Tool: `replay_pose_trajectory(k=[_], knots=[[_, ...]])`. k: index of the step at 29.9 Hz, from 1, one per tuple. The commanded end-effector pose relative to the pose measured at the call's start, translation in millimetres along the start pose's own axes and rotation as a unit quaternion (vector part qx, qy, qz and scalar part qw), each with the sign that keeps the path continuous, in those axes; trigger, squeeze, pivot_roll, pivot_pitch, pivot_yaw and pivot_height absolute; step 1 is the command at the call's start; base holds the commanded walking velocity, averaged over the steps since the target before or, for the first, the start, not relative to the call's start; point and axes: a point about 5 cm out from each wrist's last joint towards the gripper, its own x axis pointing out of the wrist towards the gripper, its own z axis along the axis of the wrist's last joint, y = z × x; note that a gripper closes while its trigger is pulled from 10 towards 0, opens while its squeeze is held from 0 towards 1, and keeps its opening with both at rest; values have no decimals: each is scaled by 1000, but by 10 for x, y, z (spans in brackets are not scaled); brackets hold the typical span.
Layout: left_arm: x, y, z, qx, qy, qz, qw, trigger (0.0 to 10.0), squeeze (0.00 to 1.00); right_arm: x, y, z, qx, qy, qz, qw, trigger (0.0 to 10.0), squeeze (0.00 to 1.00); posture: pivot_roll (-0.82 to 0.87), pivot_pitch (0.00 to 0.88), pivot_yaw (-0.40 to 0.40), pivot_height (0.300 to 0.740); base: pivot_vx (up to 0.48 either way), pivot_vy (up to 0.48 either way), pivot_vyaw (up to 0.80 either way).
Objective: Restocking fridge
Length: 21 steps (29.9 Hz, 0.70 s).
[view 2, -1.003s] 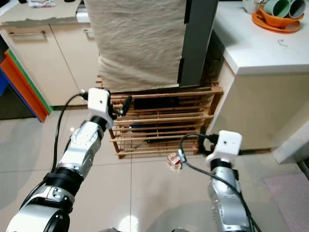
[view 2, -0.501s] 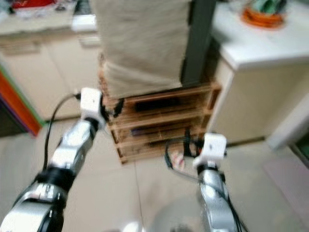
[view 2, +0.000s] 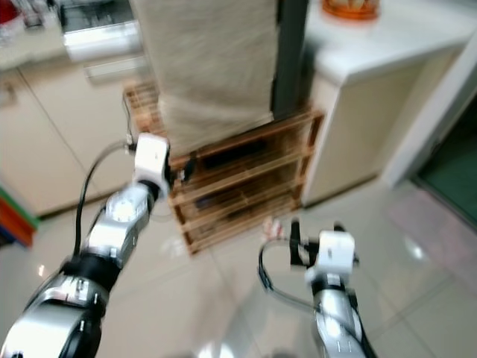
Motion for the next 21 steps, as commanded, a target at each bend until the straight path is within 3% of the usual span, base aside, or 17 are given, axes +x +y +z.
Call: replay_pose_trajectory(k=[1,13,16,21], knots=[[23,-50,1,-4,2,-4,1000,10000,0,11,-77,41,-14,-14,-2,1000,10000,0,-115,42,82,740,472,0,0],[2,-84,-26,-12,-3,-10,1000,10000,0,37,-173,87,-8,-21,-16,1000,10000,0,-122,59,78,740,473,0,0],[-15,-90,-53,-37,-2,-17,999,10000,0,64,-177,75,-8,-15,-17,1000,10000,0,-122,57,78,740,124,404,-240],[-38,-31,-67,-40,-6,-16,999,10000,0,82,-173,62,-9,-14,-12,1000,10000,0,-107,41,72,740,0,480,-698]])
